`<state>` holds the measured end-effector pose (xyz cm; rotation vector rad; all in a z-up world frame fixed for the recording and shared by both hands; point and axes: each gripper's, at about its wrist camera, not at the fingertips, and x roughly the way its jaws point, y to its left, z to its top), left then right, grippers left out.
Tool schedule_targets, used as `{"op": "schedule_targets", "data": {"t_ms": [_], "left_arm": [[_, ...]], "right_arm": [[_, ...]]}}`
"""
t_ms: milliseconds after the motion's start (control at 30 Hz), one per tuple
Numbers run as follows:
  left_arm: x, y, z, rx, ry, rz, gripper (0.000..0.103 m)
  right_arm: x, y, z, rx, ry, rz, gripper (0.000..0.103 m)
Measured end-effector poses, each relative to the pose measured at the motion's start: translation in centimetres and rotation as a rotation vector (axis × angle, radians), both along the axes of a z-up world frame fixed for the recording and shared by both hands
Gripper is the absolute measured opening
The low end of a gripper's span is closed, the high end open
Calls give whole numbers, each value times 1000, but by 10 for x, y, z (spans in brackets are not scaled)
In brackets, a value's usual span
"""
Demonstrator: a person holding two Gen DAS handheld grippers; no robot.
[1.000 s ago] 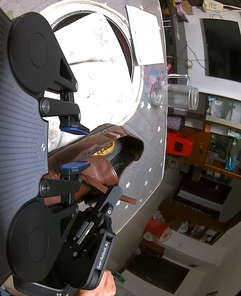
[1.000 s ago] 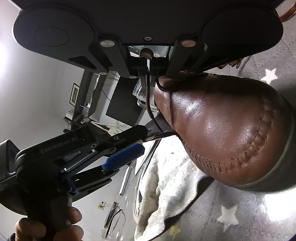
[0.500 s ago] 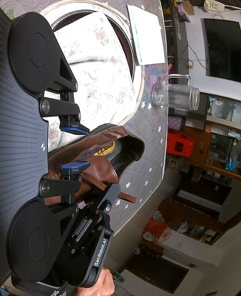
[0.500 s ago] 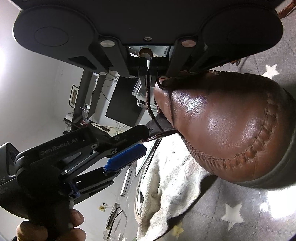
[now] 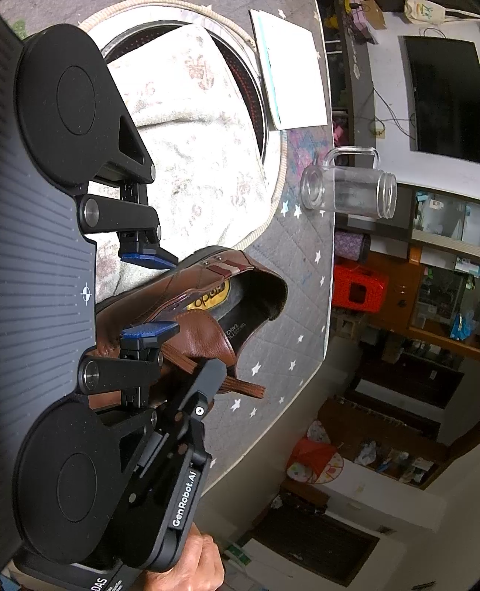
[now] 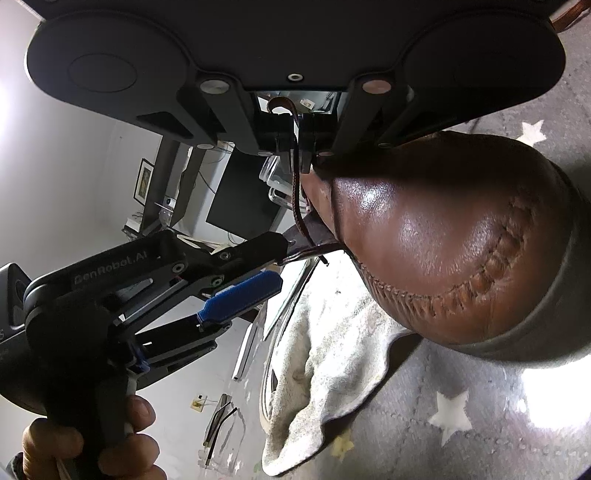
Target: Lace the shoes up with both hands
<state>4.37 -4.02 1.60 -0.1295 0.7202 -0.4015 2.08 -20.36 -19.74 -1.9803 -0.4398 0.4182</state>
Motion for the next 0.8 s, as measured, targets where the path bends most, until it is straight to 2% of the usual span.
{"op": "schedule_targets", "data": {"t_ms": [333, 433, 533, 800], "left_arm": [[-7, -1, 3, 32, -48, -63, 35], [-13, 2, 2, 81, -65, -74, 35], [-19, 5, -3, 94, -59, -100, 35], [-27, -16, -12, 202, -83, -212, 35]], "right_arm": [[-10, -7, 10, 59, 95, -19, 2], [-11, -9, 13, 81, 115, -25, 2], [-12, -12, 15, 95, 126, -27, 2], [-16, -17, 20, 113, 138, -32, 2]]}}
